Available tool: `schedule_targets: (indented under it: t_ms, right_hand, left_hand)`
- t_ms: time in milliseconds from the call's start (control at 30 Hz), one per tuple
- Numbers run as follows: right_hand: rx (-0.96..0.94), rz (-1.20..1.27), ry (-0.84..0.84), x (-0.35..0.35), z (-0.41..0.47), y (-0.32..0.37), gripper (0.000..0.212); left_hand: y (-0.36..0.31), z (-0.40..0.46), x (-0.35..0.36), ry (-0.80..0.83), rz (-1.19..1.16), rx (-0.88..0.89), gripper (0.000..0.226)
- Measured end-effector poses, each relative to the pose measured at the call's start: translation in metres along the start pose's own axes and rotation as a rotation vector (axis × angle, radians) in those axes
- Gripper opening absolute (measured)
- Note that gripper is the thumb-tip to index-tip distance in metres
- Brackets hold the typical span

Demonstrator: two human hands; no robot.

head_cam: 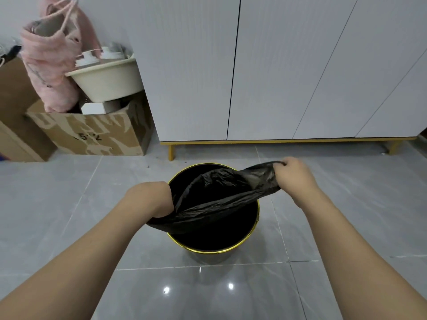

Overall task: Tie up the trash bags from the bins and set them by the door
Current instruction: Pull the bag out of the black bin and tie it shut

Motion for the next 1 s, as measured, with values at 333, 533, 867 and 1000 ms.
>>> schedule_targets:
  t_ms: [333, 533, 867, 1000]
  right_hand:
    - [0.046, 1.377, 0.239, -0.014, -0.018, 0.045, 0.018]
    - [0.045, 1.378, 0.192, 0.002, -0.031, 0.052, 0.022]
    - [-0.089, 1.452, 0.27, 0.016, -0.07, 0.144, 0.022]
    - [-0.179, 1.527, 0.377, 0.008, -0.079, 0.208, 0.015]
  left_hand:
    - [0.012, -0.011, -0.012, 0.079, 0.032, 0.012, 0.017]
    - [0.063, -0.005, -0.03, 0.05, -0.315, -0.016, 0.05]
    - [0.085, -0.009, -0.068, -0.687, -0.889, 0.025, 0.022]
    - [0.133, -0.037, -0.085, -1.099, -1.564, 0.004, 0.022]
Point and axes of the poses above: each hand's wrist, its own z-axis towards the middle knuckle, its own x-axis out of the palm, y = z × x, the point moved 2 cm from there along z, towards the middle knuckle, and after that the axes turned 2 degrees about y, right-handed, at the moved point
